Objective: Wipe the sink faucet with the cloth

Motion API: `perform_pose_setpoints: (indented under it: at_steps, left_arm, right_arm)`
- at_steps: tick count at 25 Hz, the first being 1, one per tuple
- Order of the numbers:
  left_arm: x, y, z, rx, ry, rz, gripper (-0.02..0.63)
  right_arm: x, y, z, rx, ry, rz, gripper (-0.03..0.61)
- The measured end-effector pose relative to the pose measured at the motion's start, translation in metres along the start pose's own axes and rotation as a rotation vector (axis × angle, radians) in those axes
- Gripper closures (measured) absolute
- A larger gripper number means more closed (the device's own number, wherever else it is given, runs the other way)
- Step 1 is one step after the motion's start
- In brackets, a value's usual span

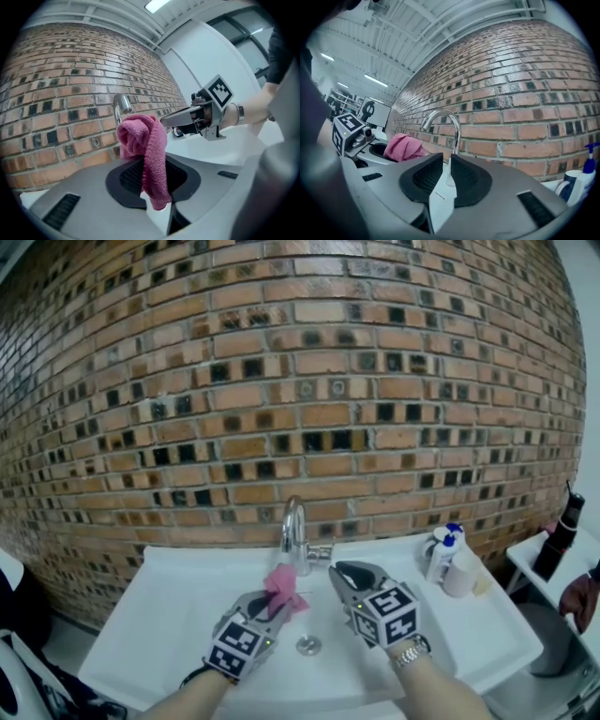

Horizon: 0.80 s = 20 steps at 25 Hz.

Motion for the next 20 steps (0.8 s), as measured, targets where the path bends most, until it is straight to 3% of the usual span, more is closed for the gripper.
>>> perform_pose_setpoints:
  at_steps: [8,12,20]
  left_arm:
    - [-0.006,-0.019,-0.011,0.021,0.038,0.026,0.545]
    - [0.003,-0.03,-0.015,0.016,0.011,0.026,0.545]
    - [0.023,-0.035,-0.013,0.046,-0.021,0.002,0.545]
  right_arm:
    - [-0.023,-0.005,-0.049,-0.028,-0.009,-0.041,0.543]
    - [-0.009,-0.01,-0.071,-0.021,-0.013,-0.051,0.549]
    - [0.026,-0.017,-0.074,0.06,-0.043,-0.097,0.565]
Point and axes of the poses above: the fingertips, and each gripper's own axes: y forward along the fingers, z to its right, x out of its underside, the point moved 5 cm from there along -y, backward along the fingers, and after that the axes turned 13 degrees about -x, right-handed, at the moved point
